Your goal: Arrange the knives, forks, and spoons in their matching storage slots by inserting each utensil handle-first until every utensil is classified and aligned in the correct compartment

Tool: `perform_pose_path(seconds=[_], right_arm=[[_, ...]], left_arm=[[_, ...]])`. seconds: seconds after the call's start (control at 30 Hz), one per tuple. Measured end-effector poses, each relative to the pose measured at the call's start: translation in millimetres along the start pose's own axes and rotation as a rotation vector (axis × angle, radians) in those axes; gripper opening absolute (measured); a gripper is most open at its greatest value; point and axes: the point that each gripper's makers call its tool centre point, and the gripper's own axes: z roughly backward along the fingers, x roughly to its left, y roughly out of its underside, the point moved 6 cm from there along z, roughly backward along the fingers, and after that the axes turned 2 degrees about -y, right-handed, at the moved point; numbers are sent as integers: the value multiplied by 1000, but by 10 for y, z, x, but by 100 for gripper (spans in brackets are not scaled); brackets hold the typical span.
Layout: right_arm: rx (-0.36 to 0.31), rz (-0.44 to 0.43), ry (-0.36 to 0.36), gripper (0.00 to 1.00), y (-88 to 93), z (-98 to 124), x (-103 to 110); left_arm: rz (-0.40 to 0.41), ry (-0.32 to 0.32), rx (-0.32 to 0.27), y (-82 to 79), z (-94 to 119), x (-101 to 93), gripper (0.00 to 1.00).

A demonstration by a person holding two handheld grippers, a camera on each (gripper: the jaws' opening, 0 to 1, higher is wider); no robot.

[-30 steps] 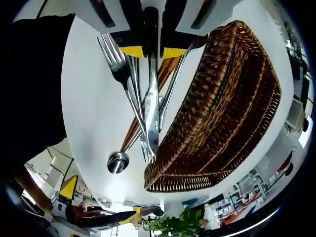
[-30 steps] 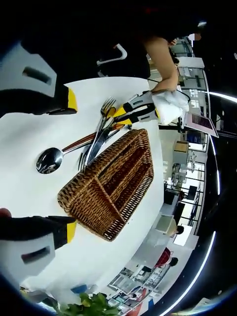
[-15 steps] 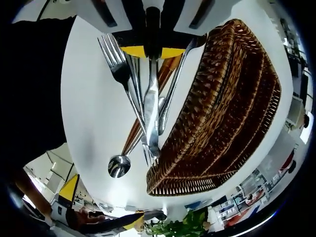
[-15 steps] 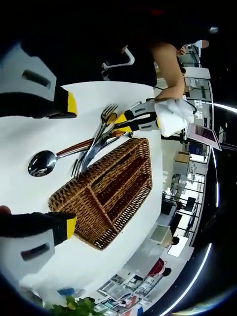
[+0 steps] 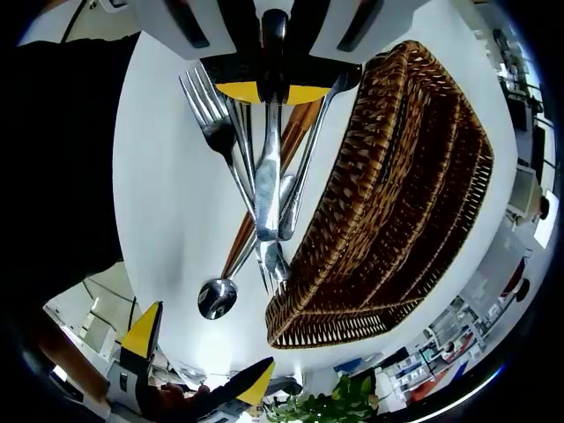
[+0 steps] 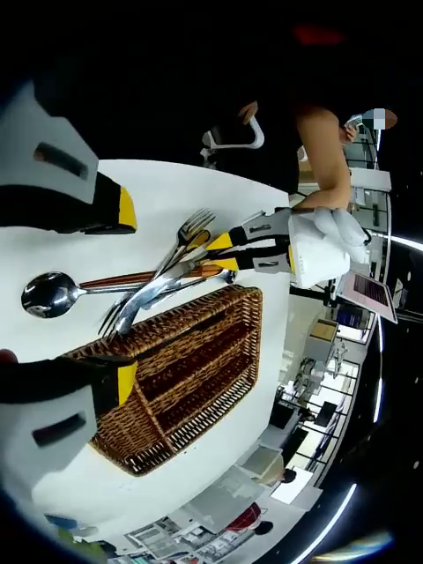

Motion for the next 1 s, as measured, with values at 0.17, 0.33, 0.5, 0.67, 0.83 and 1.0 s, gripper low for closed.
perform_pose_path(seconds=[0.17, 0.33, 0.5, 0.67, 0.83, 1.0], right_arm=[[-2, 36, -48, 47, -43, -102, -16], [-11, 61, -122, 43, -94, -247, -17], [-34, 65, -188, 38, -160, -402, -27], [-33, 77, -245, 30, -207, -588, -34], [-23, 95, -298, 26, -218, -719, -3], [-5, 108, -340, 22, -197, -839, 3]], left_arm=[[-11, -17, 2, -27, 42, 12, 7], [-43, -26, 2, -77, 108, 2, 7], [-65, -35, 8, -110, 133, 12, 6], [-83, -36, 13, -136, 138, 12, 6], [-92, -31, 17, -152, 146, 7, 6], [-100, -33, 24, -178, 165, 19, 6]])
